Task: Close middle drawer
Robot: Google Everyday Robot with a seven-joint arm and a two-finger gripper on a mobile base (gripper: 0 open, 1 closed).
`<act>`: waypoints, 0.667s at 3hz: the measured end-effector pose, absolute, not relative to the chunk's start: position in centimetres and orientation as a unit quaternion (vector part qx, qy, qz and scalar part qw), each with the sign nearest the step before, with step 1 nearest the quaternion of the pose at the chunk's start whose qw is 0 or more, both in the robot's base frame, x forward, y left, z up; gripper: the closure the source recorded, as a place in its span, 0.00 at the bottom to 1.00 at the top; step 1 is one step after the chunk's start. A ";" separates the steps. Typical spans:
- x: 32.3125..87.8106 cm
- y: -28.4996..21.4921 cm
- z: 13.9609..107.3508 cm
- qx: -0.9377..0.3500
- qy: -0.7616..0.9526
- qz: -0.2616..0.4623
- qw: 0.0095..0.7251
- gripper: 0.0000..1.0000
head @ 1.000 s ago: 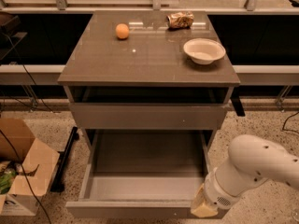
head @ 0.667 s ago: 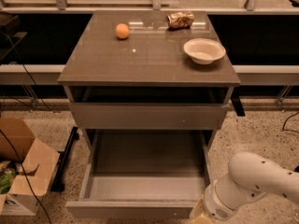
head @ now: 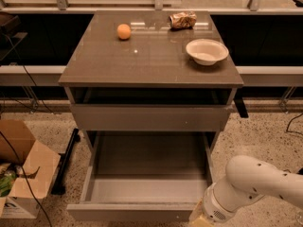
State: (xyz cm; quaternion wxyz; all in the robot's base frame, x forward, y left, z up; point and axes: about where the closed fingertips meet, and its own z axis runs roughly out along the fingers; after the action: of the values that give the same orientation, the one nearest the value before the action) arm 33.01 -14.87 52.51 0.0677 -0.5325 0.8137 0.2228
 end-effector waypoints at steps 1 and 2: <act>33.8 -14.1 49.6 -0.533 0.812 0.229 0.070 1.00; 35.0 -12.9 46.2 -0.530 0.809 0.240 0.084 1.00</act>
Offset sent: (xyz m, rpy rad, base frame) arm 0.0381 0.0326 -0.1033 0.0892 -0.0289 -0.0168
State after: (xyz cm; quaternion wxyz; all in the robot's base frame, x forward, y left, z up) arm 35.02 -12.94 46.24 0.0838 -0.5302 0.8090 0.2398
